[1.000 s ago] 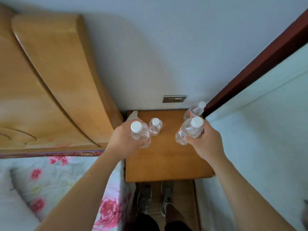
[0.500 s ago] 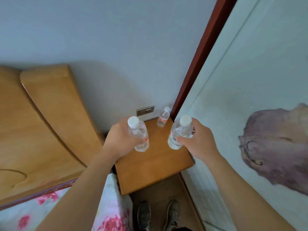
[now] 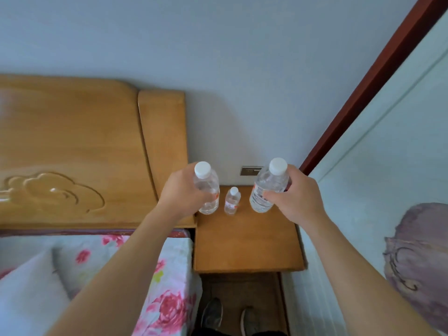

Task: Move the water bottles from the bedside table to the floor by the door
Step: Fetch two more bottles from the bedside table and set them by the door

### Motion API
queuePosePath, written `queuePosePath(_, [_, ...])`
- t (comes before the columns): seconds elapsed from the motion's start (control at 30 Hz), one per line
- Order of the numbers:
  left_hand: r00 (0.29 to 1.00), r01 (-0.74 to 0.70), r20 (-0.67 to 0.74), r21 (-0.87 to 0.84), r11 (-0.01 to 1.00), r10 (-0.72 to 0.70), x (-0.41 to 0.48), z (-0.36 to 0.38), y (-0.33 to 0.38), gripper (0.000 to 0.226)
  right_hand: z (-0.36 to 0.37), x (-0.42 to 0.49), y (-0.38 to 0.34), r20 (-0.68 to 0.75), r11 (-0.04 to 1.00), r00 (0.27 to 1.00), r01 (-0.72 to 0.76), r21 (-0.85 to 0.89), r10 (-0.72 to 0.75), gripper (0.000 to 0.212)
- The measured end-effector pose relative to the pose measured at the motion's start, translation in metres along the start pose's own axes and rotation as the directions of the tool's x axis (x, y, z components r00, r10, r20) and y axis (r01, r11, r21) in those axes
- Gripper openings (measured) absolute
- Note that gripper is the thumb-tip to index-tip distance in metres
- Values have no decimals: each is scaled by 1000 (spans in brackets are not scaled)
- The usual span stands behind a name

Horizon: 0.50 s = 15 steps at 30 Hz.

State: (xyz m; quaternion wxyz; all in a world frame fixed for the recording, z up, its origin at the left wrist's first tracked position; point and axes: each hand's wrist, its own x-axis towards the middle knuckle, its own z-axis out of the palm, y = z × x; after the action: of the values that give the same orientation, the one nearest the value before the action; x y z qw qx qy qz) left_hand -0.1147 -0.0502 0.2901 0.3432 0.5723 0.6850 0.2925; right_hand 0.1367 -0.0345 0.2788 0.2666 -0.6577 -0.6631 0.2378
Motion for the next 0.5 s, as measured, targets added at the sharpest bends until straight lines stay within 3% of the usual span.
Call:
queuePosePath(0.2, [959,160,-226,-70,985,-172,-56,-7,-8,17,2,6,-19,136,976,968,204,72,-212,45])
queuePosePath(0.5, [788,339,-507,-118,933,-350,-179,-8,-40,27,28,-40,-56,357,883,808,437,171,-469,33])
